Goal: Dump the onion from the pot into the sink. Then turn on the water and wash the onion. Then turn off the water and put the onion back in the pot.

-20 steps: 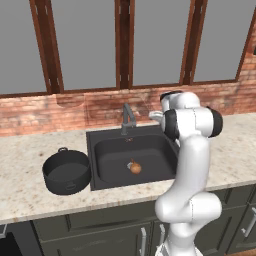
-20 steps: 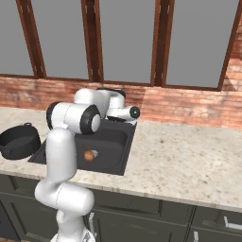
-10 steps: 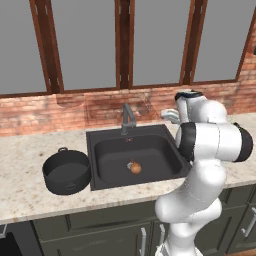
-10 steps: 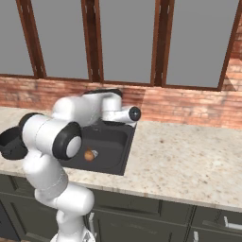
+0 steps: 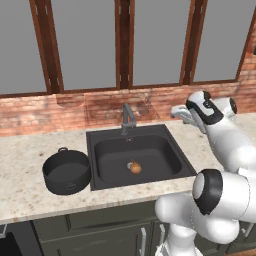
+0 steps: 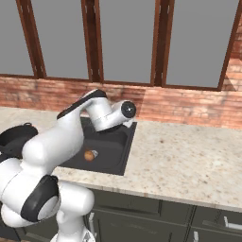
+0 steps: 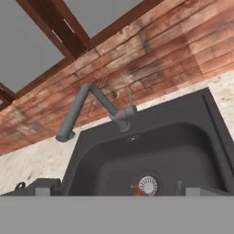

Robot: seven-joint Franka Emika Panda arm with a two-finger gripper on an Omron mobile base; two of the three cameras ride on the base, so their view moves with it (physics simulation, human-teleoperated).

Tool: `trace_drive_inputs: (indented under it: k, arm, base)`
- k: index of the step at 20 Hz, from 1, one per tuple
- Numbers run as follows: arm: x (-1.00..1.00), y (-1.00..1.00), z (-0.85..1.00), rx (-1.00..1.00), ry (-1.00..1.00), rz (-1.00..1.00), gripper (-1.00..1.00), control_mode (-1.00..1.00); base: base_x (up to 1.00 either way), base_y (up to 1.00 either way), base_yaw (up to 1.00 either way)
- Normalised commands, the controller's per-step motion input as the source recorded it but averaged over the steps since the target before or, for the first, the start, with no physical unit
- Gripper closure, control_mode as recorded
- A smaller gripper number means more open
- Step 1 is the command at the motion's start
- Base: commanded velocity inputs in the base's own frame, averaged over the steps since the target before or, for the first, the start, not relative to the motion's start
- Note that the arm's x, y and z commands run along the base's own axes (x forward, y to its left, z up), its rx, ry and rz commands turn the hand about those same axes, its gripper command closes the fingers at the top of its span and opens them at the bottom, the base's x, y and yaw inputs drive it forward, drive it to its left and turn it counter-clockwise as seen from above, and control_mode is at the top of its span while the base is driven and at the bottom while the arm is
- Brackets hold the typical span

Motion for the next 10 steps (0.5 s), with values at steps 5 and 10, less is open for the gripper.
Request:
trace_drive_inputs:
  k: [5, 10]
  arm:
    - [-0.86, -0.08, 0.3, 0.0, 0.26, 0.0, -1.0, -1.0]
    - [-0.76, 0.0, 0.1, -0.02, 0.2, 0.02, -1.0, -1.0]
  base:
    - [0.0, 0.0, 0.0]
    - [0.0, 0.0, 0.0]
